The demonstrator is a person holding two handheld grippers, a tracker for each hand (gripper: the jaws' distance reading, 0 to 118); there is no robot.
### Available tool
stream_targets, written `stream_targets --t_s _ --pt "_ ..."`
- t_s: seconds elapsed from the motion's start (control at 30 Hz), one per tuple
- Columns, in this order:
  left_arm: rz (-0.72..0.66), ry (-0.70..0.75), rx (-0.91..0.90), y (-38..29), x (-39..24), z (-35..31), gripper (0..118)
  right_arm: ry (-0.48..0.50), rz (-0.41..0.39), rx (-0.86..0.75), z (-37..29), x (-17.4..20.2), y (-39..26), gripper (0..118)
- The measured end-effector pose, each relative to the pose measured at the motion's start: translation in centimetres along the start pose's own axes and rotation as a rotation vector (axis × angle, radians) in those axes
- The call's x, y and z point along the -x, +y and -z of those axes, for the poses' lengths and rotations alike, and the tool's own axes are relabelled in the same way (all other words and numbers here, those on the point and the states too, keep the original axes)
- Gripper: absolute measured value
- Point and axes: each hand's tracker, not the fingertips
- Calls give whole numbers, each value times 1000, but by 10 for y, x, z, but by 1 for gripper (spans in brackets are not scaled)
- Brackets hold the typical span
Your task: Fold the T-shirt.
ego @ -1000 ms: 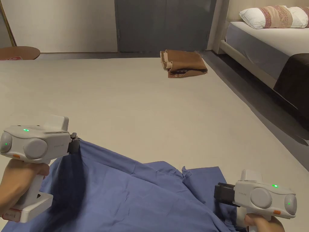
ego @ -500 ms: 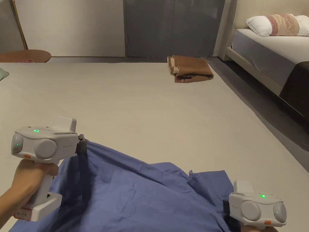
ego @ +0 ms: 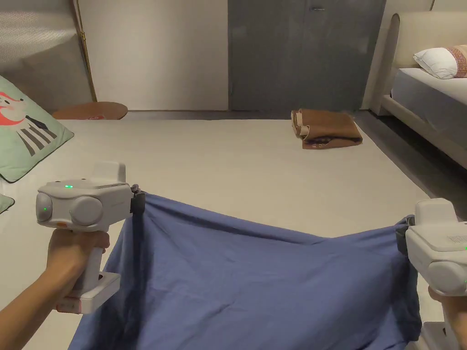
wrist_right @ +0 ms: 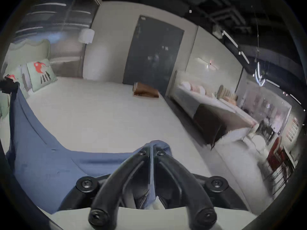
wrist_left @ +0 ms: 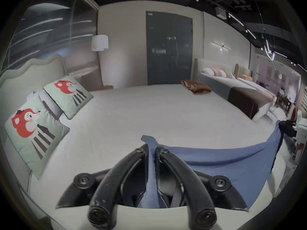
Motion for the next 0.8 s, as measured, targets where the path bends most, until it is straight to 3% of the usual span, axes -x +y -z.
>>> stream_targets --t_s 0.33,0.6,0.8 --pt "-28 155 -274 121 37 -45 2 -45 -84 -369 0 24 164 2" --pt "-58 277 -461 209 51 -58 2 -63 -11 -549 17 43 263 2" --pt "-108 287 -539 254 61 -50 2 -54 82 -615 39 41 325 2"
